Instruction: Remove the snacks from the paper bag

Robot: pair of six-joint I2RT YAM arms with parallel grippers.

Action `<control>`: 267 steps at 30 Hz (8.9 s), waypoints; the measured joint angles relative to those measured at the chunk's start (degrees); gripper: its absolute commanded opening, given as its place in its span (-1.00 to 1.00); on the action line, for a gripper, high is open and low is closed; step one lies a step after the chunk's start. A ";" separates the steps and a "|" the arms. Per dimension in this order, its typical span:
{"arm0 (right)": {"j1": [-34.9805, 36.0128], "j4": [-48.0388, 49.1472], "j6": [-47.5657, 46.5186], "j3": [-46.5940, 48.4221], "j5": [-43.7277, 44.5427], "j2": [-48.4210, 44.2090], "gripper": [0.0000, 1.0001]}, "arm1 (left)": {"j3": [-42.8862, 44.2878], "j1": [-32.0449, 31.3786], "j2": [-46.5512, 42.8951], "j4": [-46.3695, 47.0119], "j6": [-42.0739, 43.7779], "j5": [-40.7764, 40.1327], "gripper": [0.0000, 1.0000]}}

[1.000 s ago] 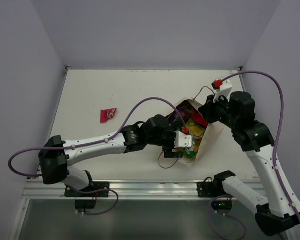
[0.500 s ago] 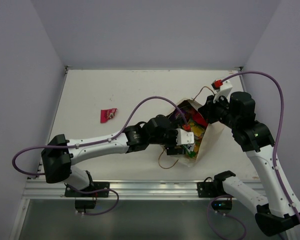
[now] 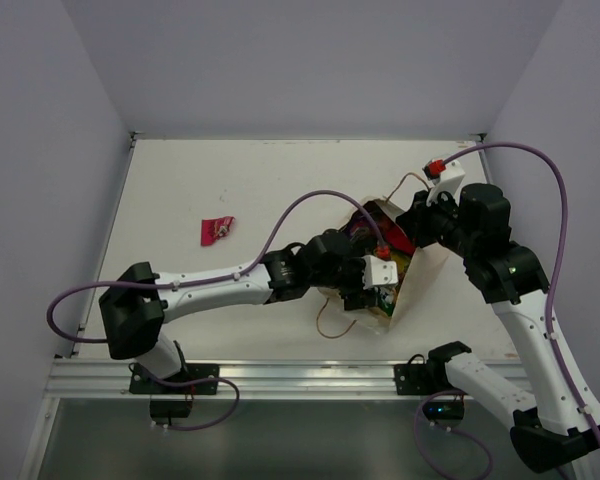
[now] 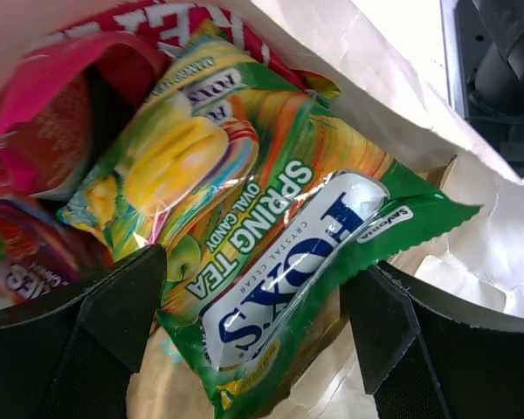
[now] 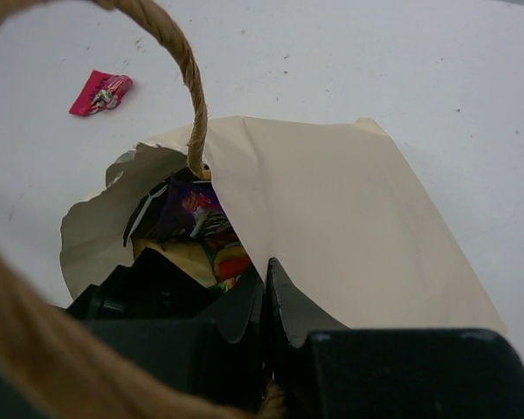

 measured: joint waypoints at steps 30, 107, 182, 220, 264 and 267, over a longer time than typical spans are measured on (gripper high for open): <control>0.00 1.40 0.87 -1.07 4.74 -1.29 -1.00 | 4.79 0.09 -31.23 -9.88 -6.73 -24.70 -1.00; 0.02 4.42 2.80 -4.61 3.50 -4.02 -0.98 | 12.76 -4.13 14.32 -2.58 -74.84 -35.76 -0.28; 0.39 5.16 2.58 -5.64 4.74 -4.79 -0.94 | 2.49 -4.50 -2.10 -1.49 -65.16 -28.81 0.66; 0.76 7.30 5.20 -8.72 8.13 -7.32 -1.00 | 5.55 -1.70 -5.75 -8.26 -65.26 -37.92 -1.00; 0.76 7.76 5.88 -8.68 9.20 -6.19 -0.95 | 0.90 14.03 -22.84 -14.69 -44.52 -17.33 0.75; 0.76 7.69 5.88 -8.61 9.20 -6.21 -0.95 | 3.50 8.02 -18.95 -13.29 -40.17 -15.41 0.66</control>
